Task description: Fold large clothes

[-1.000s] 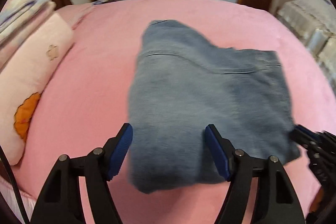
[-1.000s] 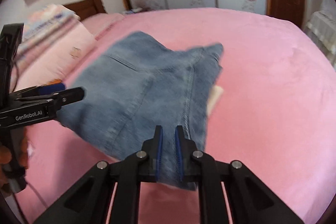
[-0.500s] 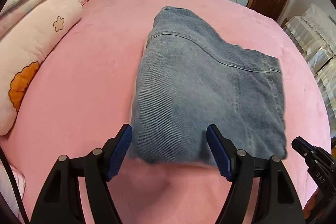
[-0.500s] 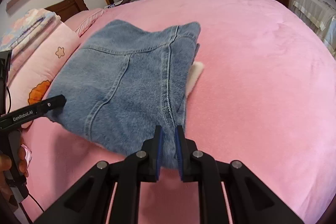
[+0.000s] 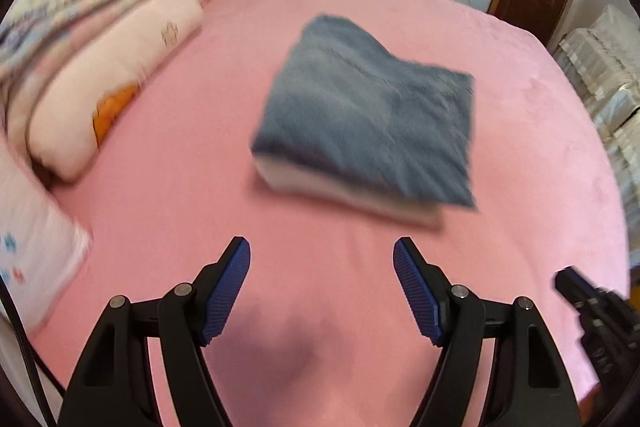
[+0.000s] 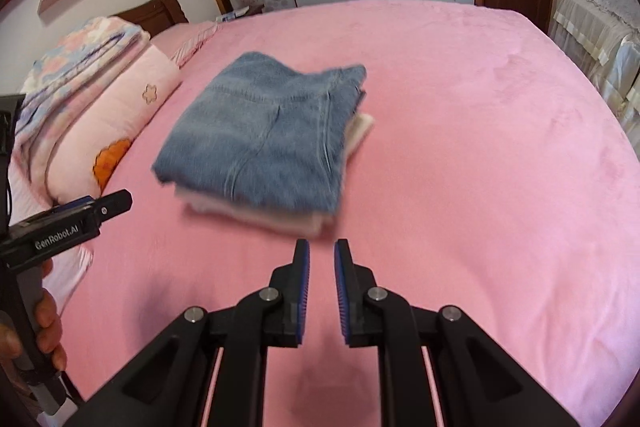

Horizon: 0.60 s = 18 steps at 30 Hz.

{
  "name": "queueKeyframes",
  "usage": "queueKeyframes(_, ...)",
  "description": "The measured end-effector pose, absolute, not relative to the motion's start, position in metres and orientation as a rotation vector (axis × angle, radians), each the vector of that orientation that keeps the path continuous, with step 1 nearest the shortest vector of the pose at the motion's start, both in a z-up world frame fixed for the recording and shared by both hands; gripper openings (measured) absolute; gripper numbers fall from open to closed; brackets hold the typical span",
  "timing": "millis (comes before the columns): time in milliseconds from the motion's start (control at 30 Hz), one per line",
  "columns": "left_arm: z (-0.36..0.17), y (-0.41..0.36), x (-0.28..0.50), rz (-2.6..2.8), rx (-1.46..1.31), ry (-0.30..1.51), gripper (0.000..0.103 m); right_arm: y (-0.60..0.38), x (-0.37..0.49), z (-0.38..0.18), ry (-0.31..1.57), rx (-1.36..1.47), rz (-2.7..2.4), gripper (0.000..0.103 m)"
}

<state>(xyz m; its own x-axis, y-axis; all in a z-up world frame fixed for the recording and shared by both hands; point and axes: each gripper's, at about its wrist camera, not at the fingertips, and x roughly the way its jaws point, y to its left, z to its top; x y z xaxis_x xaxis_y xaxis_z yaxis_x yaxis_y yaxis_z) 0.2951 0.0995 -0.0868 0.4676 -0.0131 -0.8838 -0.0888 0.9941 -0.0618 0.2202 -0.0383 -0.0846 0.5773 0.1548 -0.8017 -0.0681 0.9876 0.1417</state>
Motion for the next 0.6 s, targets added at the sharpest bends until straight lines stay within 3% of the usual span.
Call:
queueKeyframes(167, -0.072, 0.073, 0.227, 0.019, -0.166, 1.133, 0.073, -0.063, 0.153, -0.076, 1.002, 0.084, 0.133, 0.013)
queueKeyframes(600, -0.035, -0.010, 0.075, -0.057, -0.012, 1.168, 0.073, -0.112, 0.005, -0.050, 1.085, 0.012, 0.087, 0.016)
